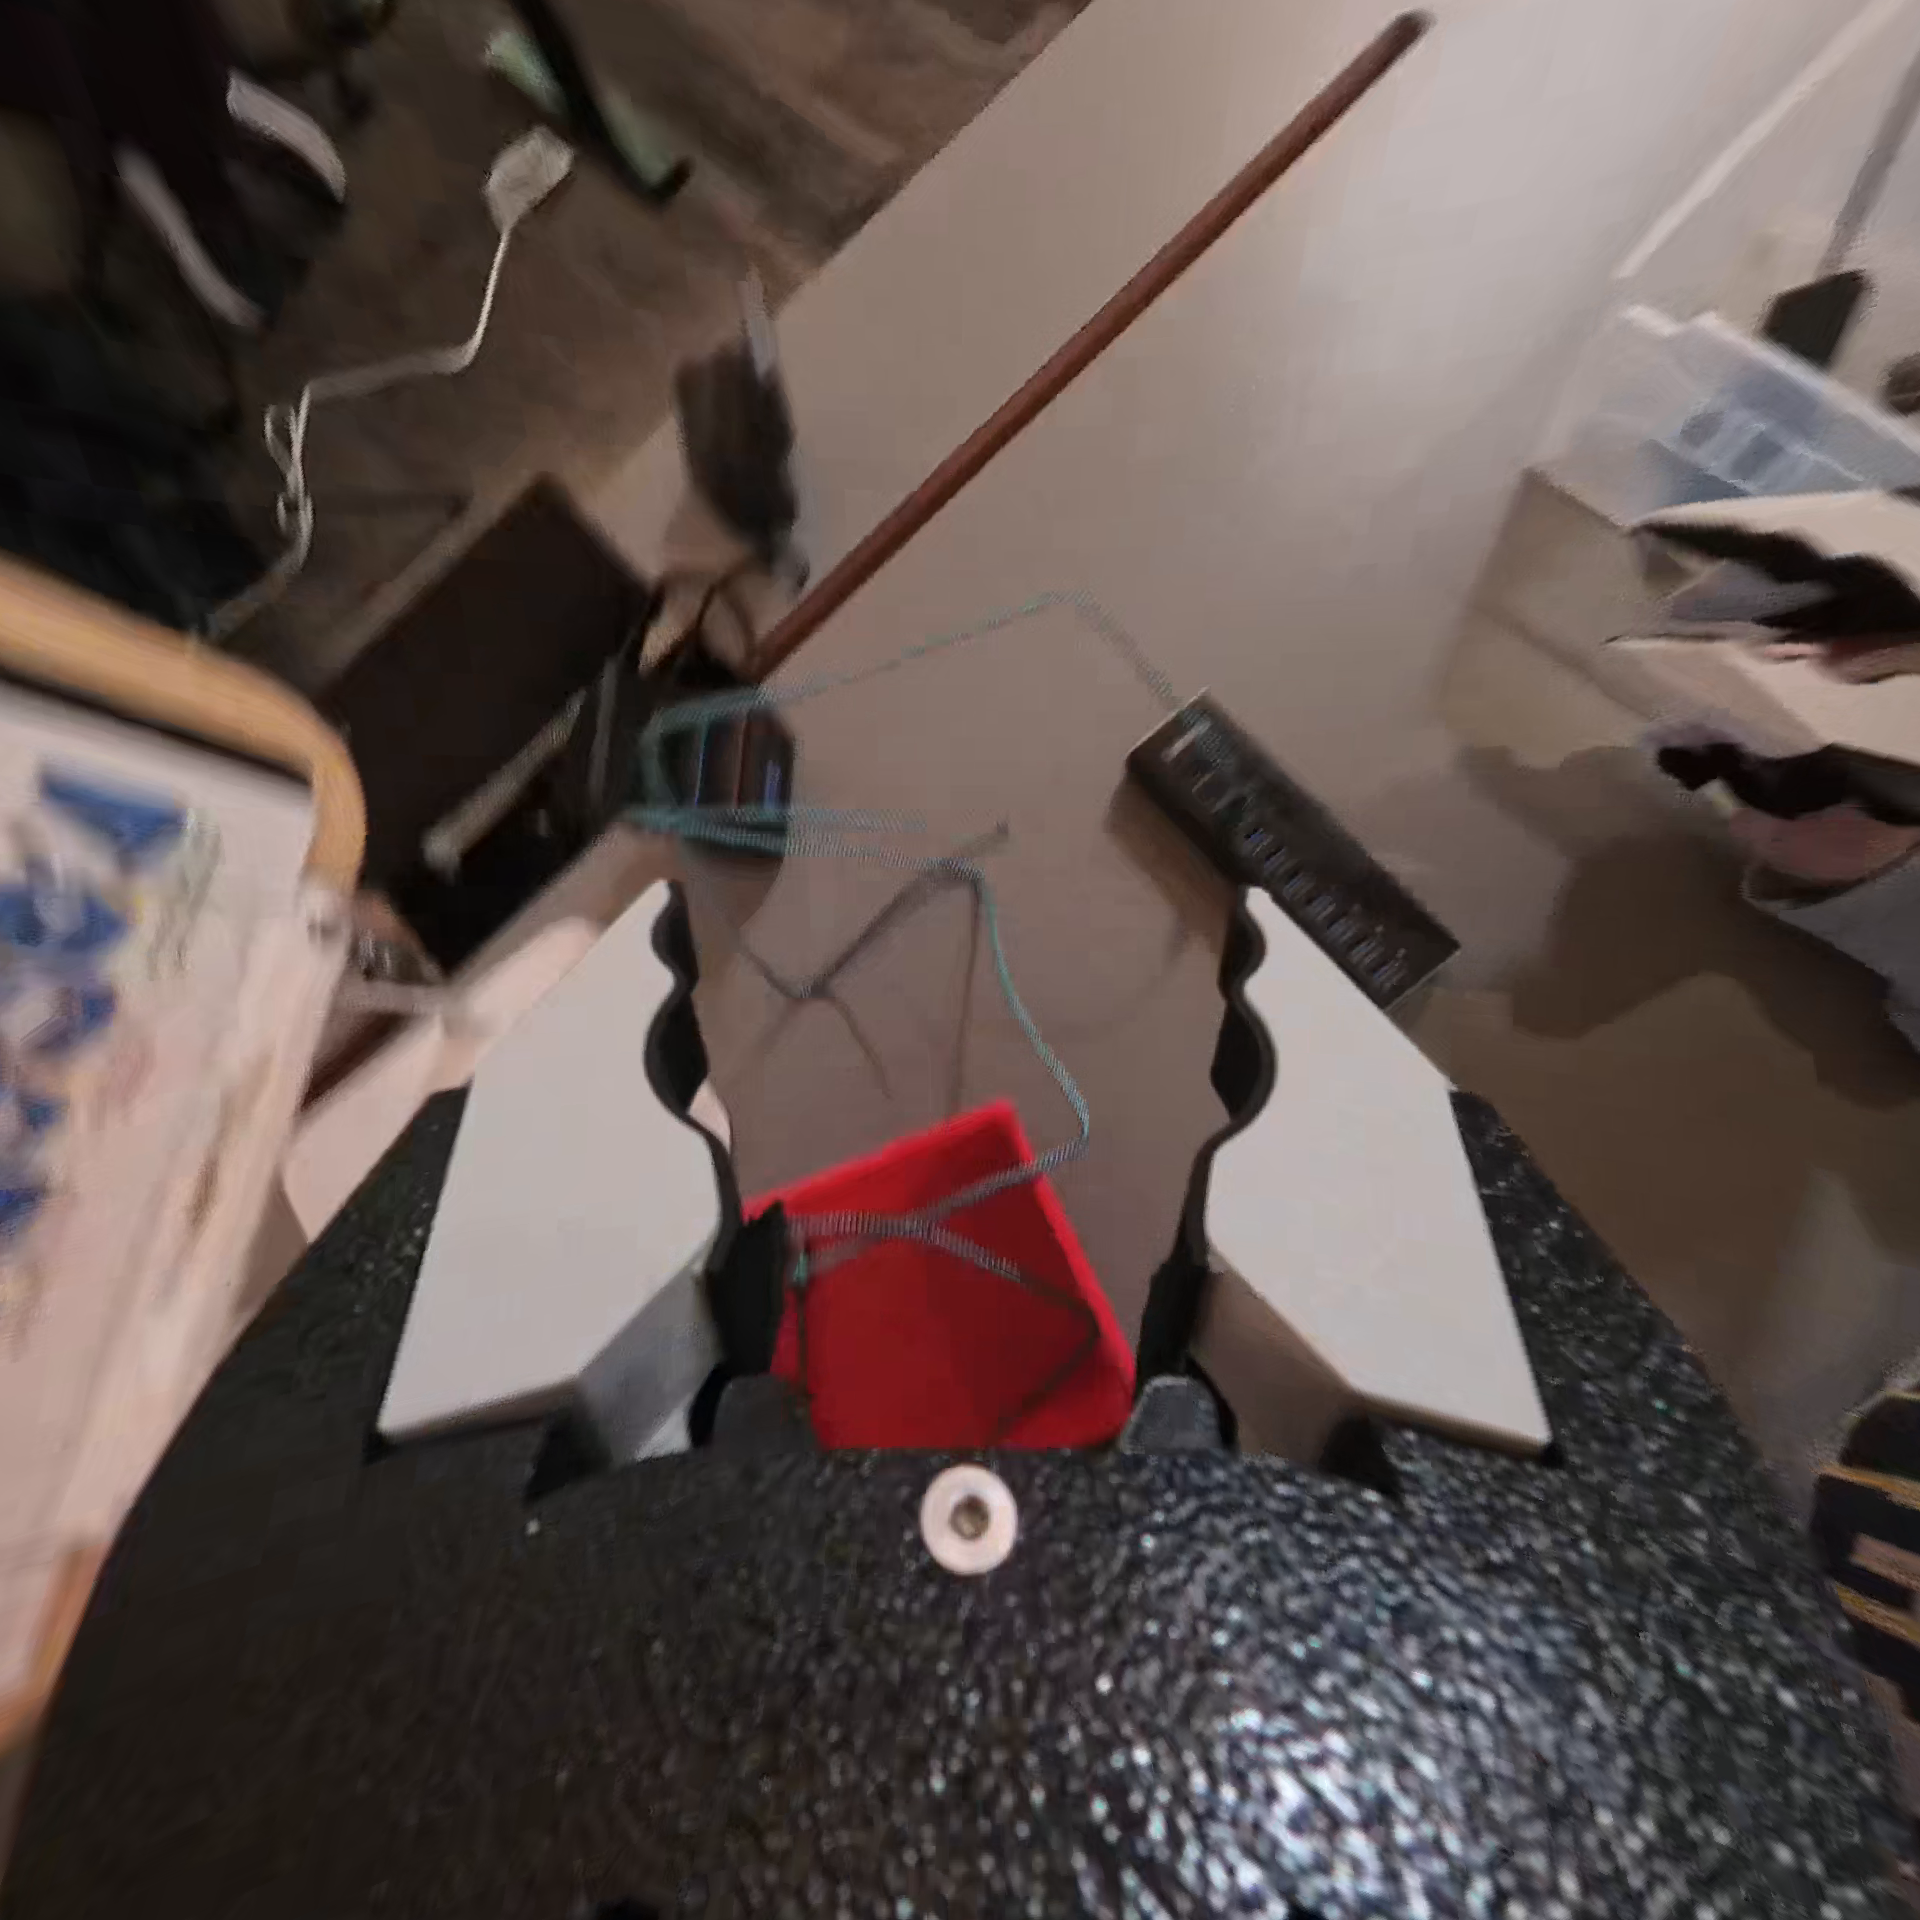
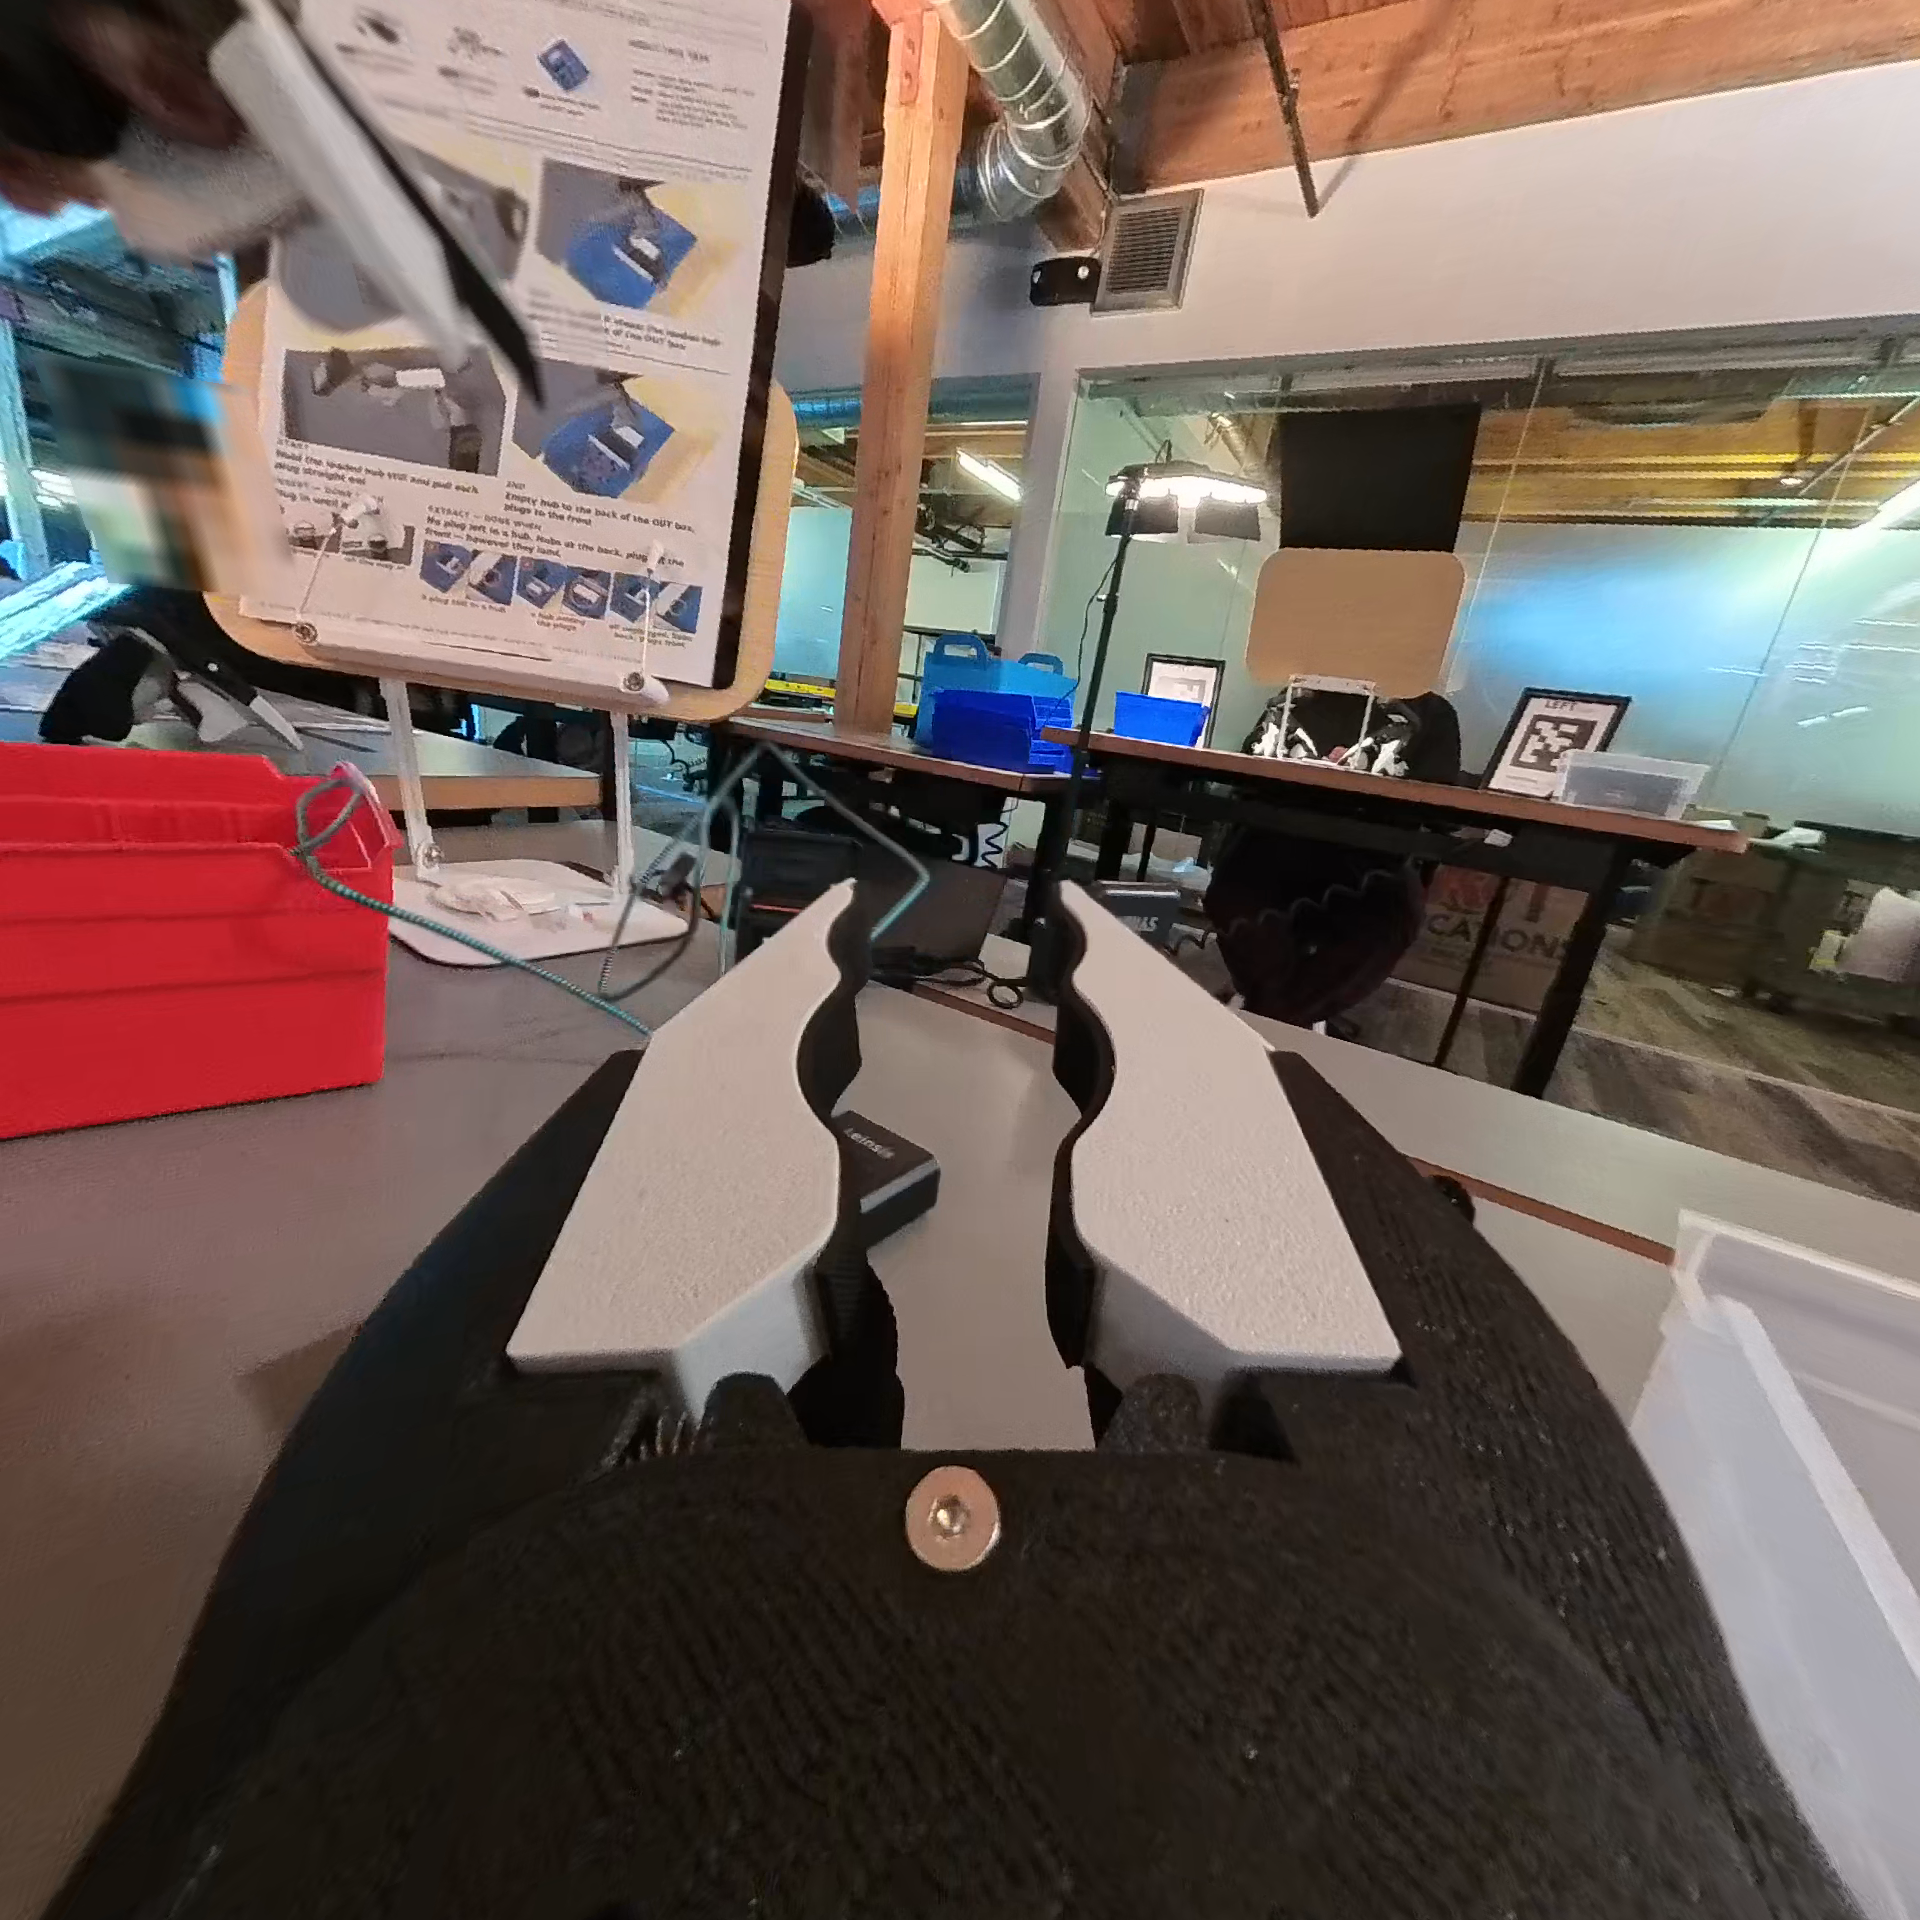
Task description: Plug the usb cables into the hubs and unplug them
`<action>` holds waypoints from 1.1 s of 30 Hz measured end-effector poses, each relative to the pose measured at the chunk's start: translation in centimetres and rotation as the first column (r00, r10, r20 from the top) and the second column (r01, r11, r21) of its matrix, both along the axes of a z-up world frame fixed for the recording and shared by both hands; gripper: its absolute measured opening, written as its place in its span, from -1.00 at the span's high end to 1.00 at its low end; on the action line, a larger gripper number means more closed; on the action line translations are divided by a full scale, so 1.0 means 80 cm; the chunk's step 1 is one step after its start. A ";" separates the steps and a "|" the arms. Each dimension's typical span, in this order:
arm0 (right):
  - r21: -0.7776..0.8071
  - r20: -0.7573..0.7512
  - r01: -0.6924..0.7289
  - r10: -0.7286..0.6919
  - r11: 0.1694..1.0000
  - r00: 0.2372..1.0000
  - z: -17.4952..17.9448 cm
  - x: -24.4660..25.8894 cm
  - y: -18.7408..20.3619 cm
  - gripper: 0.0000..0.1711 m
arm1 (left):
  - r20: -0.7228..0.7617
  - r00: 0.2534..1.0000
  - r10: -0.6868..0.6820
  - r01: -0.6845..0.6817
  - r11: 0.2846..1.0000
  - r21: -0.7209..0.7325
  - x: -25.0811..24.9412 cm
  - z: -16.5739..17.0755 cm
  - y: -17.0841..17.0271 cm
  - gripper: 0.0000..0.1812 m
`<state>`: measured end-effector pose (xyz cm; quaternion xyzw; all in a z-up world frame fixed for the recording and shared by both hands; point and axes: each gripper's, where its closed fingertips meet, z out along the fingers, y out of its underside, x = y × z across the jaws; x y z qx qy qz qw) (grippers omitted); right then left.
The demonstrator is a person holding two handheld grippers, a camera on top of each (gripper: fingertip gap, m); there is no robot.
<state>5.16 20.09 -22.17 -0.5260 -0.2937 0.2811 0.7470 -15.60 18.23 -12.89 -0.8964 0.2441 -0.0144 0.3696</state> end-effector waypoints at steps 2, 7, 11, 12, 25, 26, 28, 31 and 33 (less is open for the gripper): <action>0.001 0.003 -0.014 0.014 1.000 1.000 0.001 -0.005 -0.003 0.63 | 0.002 0.991 0.135 -0.134 0.986 -0.098 -0.055 -0.036 -0.031 -0.06; 0.038 0.033 -0.028 0.027 0.999 0.999 0.003 -0.013 -0.013 0.63 | 0.139 0.951 0.276 -0.178 0.856 -0.485 -0.088 -0.158 -0.119 0.14; 0.045 0.058 -0.033 0.030 0.998 0.998 -0.001 -0.016 -0.016 0.63 | 0.312 0.872 0.376 -0.139 0.803 -0.580 -0.088 -0.207 -0.134 0.21; 0.044 0.060 -0.035 0.033 0.998 0.998 -0.001 -0.016 -0.017 0.63 | 0.381 0.834 0.399 -0.122 0.806 -0.579 -0.085 -0.209 -0.130 0.23; 0.027 0.075 -0.044 0.042 0.999 0.996 -0.007 -0.016 -0.018 0.63 | 0.555 0.717 0.422 -0.024 0.811 -0.585 -0.070 -0.228 -0.114 0.55; 0.026 0.076 -0.046 0.044 0.999 0.996 -0.007 -0.016 -0.018 0.63 | 0.559 0.718 0.415 -0.016 0.812 -0.583 -0.068 -0.230 -0.114 0.62; 0.022 0.077 -0.051 0.049 0.998 0.996 -0.008 -0.017 -0.019 0.63 | 0.593 0.730 0.340 0.036 0.847 -0.530 -0.061 -0.224 -0.112 0.89; 0.013 0.081 -0.057 0.056 0.998 0.995 -0.010 -0.018 -0.019 0.63 | 0.584 0.789 0.189 0.083 0.910 -0.406 -0.057 -0.201 -0.105 0.95; 0.011 0.082 -0.059 0.058 0.998 0.995 -0.011 -0.018 -0.019 0.63 | 0.597 0.795 0.106 0.087 0.955 -0.285 -0.055 -0.170 -0.094 0.95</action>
